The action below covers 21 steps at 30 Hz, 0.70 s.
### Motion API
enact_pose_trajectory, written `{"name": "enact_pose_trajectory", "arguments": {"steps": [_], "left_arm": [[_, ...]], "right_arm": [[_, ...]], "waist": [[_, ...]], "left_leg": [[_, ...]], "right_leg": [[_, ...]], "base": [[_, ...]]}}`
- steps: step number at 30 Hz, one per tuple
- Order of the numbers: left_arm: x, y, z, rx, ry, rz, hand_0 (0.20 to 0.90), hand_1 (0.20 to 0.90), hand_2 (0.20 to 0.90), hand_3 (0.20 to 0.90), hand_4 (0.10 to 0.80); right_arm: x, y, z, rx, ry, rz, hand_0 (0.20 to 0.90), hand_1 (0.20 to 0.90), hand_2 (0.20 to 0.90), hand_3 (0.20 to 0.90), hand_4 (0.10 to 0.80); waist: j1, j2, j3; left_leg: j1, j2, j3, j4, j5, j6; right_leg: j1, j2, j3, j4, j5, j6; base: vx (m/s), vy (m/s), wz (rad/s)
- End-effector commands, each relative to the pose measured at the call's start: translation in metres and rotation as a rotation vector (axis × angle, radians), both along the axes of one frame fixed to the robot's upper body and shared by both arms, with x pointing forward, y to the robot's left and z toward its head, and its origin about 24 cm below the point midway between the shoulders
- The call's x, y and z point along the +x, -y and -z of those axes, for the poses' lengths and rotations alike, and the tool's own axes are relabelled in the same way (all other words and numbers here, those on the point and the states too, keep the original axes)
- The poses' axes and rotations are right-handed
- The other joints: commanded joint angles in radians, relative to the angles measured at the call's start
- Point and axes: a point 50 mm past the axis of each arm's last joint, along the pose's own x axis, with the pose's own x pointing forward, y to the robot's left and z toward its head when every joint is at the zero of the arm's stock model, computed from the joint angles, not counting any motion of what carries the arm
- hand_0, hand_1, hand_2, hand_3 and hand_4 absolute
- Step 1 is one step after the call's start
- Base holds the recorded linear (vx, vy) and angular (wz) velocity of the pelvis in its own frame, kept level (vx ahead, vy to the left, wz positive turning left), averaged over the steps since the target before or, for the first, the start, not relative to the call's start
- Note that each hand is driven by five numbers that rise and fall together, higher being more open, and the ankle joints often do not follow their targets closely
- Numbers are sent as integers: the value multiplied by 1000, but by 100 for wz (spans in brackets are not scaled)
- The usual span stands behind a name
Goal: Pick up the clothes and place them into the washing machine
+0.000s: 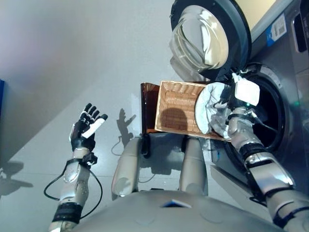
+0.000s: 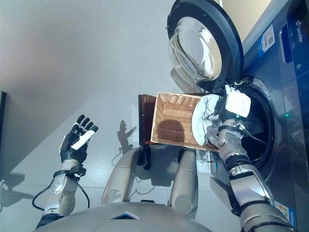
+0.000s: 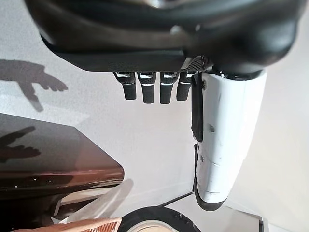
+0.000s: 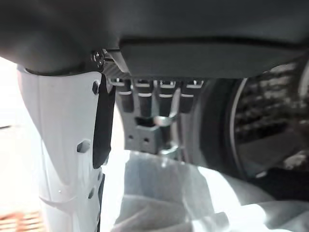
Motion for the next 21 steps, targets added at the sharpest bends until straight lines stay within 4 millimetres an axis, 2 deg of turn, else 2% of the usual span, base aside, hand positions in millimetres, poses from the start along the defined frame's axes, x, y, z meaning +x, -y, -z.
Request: {"name": "enact_pose_trajectory", "arguments": {"steps": [1, 7, 14, 15, 17, 21], "left_arm": [[9, -20, -40, 93, 225, -12, 900, 900, 900, 900, 800], [6, -22, -41, 94, 220, 8, 900, 900, 900, 900, 800], [5, -24, -43, 100, 221, 29, 900, 900, 900, 900, 800], [4, -24, -44, 102, 220, 31, 900, 900, 900, 900, 800], [4, -24, -44, 102, 220, 41, 900, 900, 900, 900, 800], [5, -22, -44, 101, 216, 54, 900, 900, 900, 900, 800]], "right_arm": [[11, 24, -37, -65, 91, -36, 900, 900, 900, 900, 800], [15, 27, -42, 57, 73, -64, 900, 900, 900, 900, 800], [15, 36, -51, 50, 27, -99, 900, 900, 900, 900, 800], [16, 36, -51, 60, 29, -97, 900, 900, 900, 900, 800], [16, 38, -51, 68, 22, -85, 900, 900, 900, 900, 800], [20, 29, -46, 61, -26, -130, 900, 900, 900, 900, 800]], "waist": [[-2, -14, -44], [4, -20, -48], [7, -25, -49], [9, -24, -48], [12, -22, -47], [19, -20, -44]], "left_leg": [[-45, 1, -31, -97, 89, -46], [-42, 2, -33, -102, 95, -49], [-43, 2, -39, -108, 98, -54], [-34, 4, -43, -96, 67, -60], [-37, 4, -44, -96, 69, -60], [-34, 3, -43, -102, 71, -59]], "right_leg": [[-3, -1, -31, -39, 10, -50], [0, 0, -32, -41, 10, -51], [2, -1, -37, -43, 9, -50], [9, 1, -36, -27, -21, -46], [7, 0, -37, -29, -20, -45], [6, 1, -37, -32, -18, -43]], "base": [[0, 0, 0], [13, -10, 4], [13, -8, 1], [75, -28, 1], [40, -18, 3], [0, 0, 0]]}}
